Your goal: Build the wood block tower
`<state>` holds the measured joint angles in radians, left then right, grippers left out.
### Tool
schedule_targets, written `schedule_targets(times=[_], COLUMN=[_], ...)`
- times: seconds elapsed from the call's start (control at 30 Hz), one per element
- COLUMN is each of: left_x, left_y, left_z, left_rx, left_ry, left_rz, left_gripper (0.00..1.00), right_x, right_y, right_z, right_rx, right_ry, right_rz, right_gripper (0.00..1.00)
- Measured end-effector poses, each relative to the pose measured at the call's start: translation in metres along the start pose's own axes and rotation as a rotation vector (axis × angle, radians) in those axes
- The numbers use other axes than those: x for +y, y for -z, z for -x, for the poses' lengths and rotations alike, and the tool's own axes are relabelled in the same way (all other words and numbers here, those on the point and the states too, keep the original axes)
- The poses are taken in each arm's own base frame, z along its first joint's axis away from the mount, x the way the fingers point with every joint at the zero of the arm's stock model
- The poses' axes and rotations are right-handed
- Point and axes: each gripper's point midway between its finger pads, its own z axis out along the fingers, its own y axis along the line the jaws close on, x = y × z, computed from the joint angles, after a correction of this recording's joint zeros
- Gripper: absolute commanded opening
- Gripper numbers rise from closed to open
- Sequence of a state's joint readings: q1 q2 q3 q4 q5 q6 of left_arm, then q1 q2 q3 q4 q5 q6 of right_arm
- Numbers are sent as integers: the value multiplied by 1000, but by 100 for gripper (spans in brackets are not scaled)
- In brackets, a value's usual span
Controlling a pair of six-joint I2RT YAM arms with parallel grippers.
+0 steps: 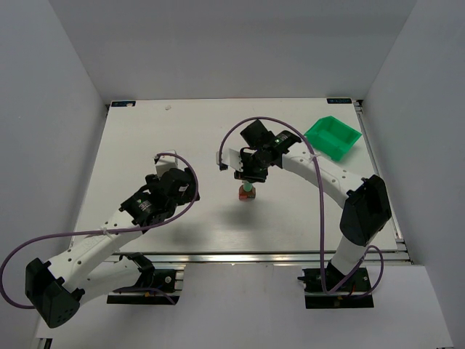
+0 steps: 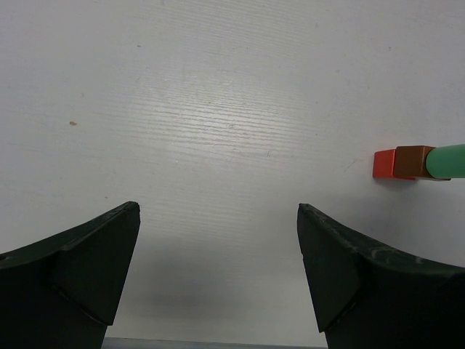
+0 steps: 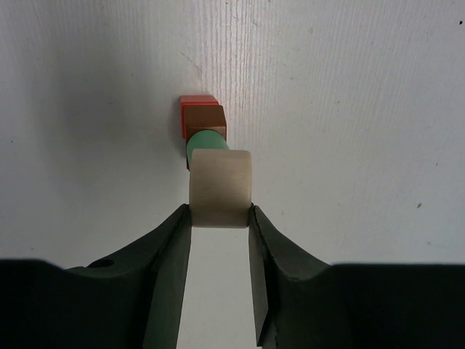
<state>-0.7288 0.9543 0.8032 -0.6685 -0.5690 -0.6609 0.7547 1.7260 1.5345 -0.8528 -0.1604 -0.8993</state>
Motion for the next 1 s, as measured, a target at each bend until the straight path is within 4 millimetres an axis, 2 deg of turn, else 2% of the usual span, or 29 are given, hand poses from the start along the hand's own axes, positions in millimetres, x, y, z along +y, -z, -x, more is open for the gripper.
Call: schedule_targets(times=[0.13, 0.23, 0.57, 0.67, 0.83, 0.87, 1.0], left_x=[0, 0, -1, -3, -4, -4, -5], left_y=[-1, -1, -1, -1, -1, -1, -1], left_z=[0, -1, 1, 2, 2, 2, 1], left_rx=[2, 5, -2, -2, -3, -2, 2], left_ry=[-5, -11, -13, -14, -17, -18, -23], left_rz=[1, 4, -3, -8, -15, -16, -24], left_gripper=[98, 98, 98, 98, 98, 98, 98], right_x=[0, -1, 0, -1, -1, -1, -2], right_y=[-2, -2, -3, -3, -3, -3, -2], right_z=[-1, 0, -1, -1, -1, -1, -1], right_rx=[0, -3, -2, -2, -1, 0, 2], right_ry=[0, 1, 0, 0, 1, 0, 4], right_rz=[-1, -5, -4, -5, -7, -7, -10], right_gripper=[40, 48, 50, 55, 69, 89, 89])
